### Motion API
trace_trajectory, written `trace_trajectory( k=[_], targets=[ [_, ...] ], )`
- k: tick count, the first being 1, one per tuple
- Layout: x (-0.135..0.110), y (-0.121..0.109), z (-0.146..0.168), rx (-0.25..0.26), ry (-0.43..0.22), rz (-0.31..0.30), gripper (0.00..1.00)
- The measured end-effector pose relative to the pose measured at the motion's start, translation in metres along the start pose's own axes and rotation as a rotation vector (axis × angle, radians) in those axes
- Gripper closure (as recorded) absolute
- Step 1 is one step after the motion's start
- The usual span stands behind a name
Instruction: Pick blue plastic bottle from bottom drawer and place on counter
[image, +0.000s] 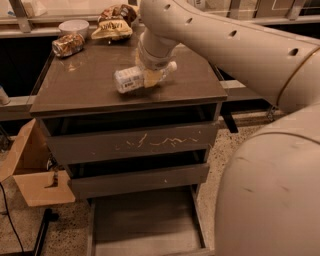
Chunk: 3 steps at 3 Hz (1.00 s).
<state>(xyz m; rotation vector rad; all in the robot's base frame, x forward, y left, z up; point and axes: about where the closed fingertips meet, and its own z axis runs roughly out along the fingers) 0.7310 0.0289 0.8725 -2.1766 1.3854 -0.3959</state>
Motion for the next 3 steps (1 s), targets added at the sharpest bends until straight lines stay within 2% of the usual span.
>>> trace_trajectory(
  k=[2, 3],
  targets=[
    [-0.0007, 0.0007, 0.0232, -0.027, 0.007, 0.011, 1.0],
    [-0.0003, 0.0012, 0.0244, -0.029, 0.007, 0.011, 0.78]
  ],
)
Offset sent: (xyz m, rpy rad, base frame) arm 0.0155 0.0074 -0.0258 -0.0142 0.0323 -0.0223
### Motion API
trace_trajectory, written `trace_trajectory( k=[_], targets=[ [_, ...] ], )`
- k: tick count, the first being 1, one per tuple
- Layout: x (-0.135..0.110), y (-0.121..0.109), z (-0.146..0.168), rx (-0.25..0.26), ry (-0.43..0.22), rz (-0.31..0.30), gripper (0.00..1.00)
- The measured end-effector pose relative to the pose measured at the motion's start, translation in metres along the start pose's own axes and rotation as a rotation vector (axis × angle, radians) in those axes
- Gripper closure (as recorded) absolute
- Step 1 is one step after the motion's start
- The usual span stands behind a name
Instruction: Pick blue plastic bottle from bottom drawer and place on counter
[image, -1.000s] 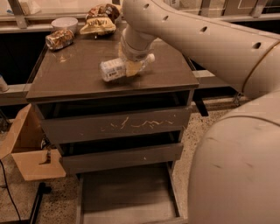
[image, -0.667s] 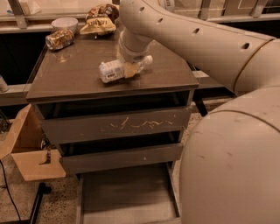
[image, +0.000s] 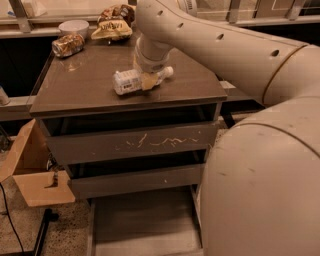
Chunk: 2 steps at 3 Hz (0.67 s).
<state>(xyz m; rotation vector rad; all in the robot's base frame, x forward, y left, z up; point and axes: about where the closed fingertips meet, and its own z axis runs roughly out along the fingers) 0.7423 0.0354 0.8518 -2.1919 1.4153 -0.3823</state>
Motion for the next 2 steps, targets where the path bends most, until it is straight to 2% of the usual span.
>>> trace_trajectory(
  k=[2],
  targets=[
    [0.0, 0.0, 0.0001, 0.0, 0.0, 0.0, 0.31]
  ],
)
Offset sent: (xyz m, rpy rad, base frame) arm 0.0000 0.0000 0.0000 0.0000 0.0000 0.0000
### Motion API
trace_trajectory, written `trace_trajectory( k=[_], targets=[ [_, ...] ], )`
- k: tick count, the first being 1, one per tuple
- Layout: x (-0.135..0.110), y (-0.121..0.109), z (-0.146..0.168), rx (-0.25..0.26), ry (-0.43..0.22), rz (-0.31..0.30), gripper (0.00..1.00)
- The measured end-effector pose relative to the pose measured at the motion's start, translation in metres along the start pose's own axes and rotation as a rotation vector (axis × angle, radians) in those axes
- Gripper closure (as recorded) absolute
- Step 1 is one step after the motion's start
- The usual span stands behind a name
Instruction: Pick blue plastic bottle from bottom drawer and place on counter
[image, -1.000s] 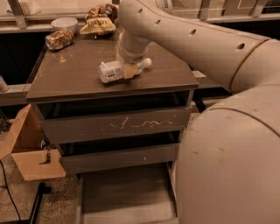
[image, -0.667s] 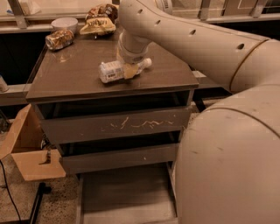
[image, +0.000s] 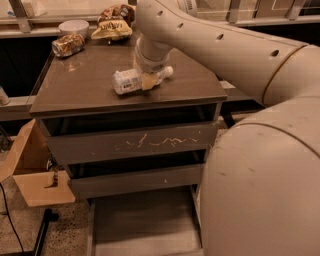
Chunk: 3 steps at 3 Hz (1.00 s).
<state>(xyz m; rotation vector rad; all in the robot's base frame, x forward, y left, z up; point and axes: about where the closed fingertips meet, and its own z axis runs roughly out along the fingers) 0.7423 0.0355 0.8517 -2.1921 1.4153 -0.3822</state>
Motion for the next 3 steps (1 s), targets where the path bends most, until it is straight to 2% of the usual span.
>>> trace_trajectory(
  k=[1, 2, 3],
  targets=[
    [0.0, 0.0, 0.0, 0.0, 0.0, 0.0, 0.08],
    [-0.0003, 0.0004, 0.0007, -0.001, 0.0, 0.0, 0.0],
    [-0.0003, 0.0004, 0.0007, -0.001, 0.0, 0.0, 0.0]
  ],
)
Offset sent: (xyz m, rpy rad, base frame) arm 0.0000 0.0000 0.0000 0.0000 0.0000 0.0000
